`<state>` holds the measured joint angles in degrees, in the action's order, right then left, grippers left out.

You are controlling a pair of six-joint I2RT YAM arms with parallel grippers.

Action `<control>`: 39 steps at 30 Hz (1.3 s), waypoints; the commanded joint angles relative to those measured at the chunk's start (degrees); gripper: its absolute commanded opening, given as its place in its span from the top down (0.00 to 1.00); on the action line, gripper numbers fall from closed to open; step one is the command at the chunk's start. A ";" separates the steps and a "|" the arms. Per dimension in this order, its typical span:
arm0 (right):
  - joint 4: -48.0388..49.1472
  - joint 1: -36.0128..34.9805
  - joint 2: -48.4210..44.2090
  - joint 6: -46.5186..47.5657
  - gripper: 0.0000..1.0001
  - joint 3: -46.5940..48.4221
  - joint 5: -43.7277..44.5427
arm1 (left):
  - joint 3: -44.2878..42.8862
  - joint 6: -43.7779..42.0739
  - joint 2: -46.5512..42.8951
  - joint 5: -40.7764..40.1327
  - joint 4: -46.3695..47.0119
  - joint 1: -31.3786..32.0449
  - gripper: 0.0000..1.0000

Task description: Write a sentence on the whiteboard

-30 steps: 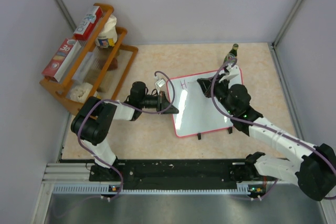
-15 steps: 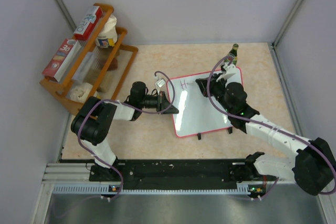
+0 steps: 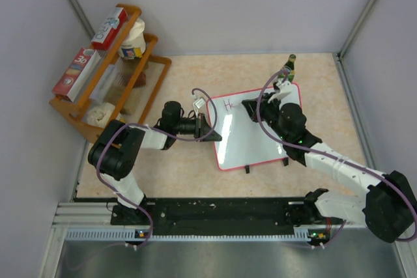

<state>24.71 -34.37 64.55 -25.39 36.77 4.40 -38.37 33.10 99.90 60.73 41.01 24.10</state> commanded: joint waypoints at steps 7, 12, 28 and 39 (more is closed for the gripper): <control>-1.95 0.44 -1.98 0.25 1.00 -3.29 0.69 | 0.58 -6.12 1.18 2.99 -4.45 2.45 1.00; -2.91 0.53 -2.50 0.16 1.00 -3.03 2.97 | 0.66 -6.21 1.18 2.90 -4.63 2.53 1.00; -2.21 1.32 -0.22 -0.01 1.00 2.69 4.65 | 0.58 -6.47 1.00 2.82 -4.89 2.62 1.00; -1.94 1.32 1.98 -0.98 1.00 3.75 0.87 | 0.40 -6.65 1.09 2.82 -5.15 2.71 1.00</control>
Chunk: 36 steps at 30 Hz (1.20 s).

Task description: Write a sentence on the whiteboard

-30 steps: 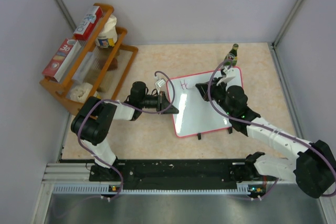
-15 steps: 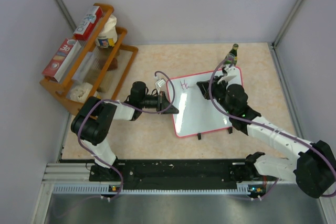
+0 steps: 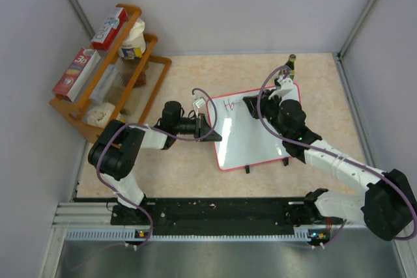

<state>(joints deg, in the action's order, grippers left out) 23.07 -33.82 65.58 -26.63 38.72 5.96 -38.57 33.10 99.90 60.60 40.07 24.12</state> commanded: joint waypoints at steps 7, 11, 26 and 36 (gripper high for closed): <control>-0.04 1.56 -3.52 -1.66 1.00 0.22 -1.73 | 0.60 -6.91 1.00 2.86 -4.57 2.69 1.00; -0.39 2.53 -5.46 -2.02 1.00 0.30 -2.18 | 0.51 -6.91 0.91 2.77 -4.65 2.69 1.00; 0.31 3.15 -1.86 -1.14 1.00 -0.49 -1.83 | 0.60 -7.17 0.91 2.68 -5.01 2.60 1.00; -0.83 3.15 -1.86 -0.79 1.00 -3.30 -1.30 | 0.51 -7.26 0.83 2.68 -5.09 2.69 1.00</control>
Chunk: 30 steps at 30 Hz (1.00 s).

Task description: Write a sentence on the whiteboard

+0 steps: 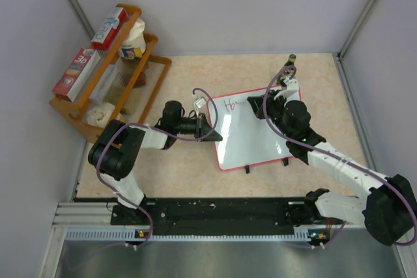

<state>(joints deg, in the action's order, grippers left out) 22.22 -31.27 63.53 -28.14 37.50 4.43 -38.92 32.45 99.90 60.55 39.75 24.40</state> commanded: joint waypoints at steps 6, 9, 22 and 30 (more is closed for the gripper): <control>-0.86 0.68 -1.30 0.54 1.00 -4.44 -0.12 | 0.77 -6.61 1.00 2.73 -4.85 2.58 1.00; -1.21 0.59 -2.53 0.11 1.00 -5.85 -0.21 | 0.77 -6.61 1.00 2.73 -4.85 2.58 1.00; -3.06 0.59 -7.63 -1.13 1.00 -9.72 -1.53 | 0.60 -6.87 1.00 2.55 -5.21 2.75 1.00; -4.11 0.68 -9.21 -1.65 1.00 -4.81 -2.84 | 0.51 -7.05 1.00 2.55 -5.56 2.84 1.00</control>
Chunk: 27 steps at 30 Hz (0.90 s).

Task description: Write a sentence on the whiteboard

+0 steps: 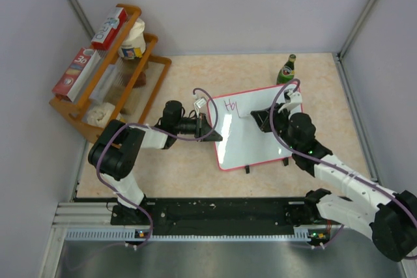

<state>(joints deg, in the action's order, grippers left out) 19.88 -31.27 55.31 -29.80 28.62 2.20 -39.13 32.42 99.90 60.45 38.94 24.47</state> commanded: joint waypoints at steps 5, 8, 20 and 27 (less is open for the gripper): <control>-0.46 1.29 0.23 -0.87 1.00 7.85 -1.85 | 0.73 -7.11 1.00 2.66 -4.84 2.78 1.00; 0.25 1.73 1.90 -0.52 1.00 9.78 -1.93 | 0.73 -7.11 0.91 2.57 -4.92 2.78 1.00; 3.14 2.09 7.79 -0.87 1.00 11.28 -1.32 | 0.73 -7.20 0.83 2.66 -5.10 2.78 1.00; 4.11 2.88 8.41 -1.14 1.00 10.58 -0.35 | 0.73 -7.20 0.83 2.66 -5.19 2.78 1.00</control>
<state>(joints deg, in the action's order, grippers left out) 20.67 -29.41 63.22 -30.79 37.65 0.78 -39.44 31.88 99.90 60.53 38.74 24.69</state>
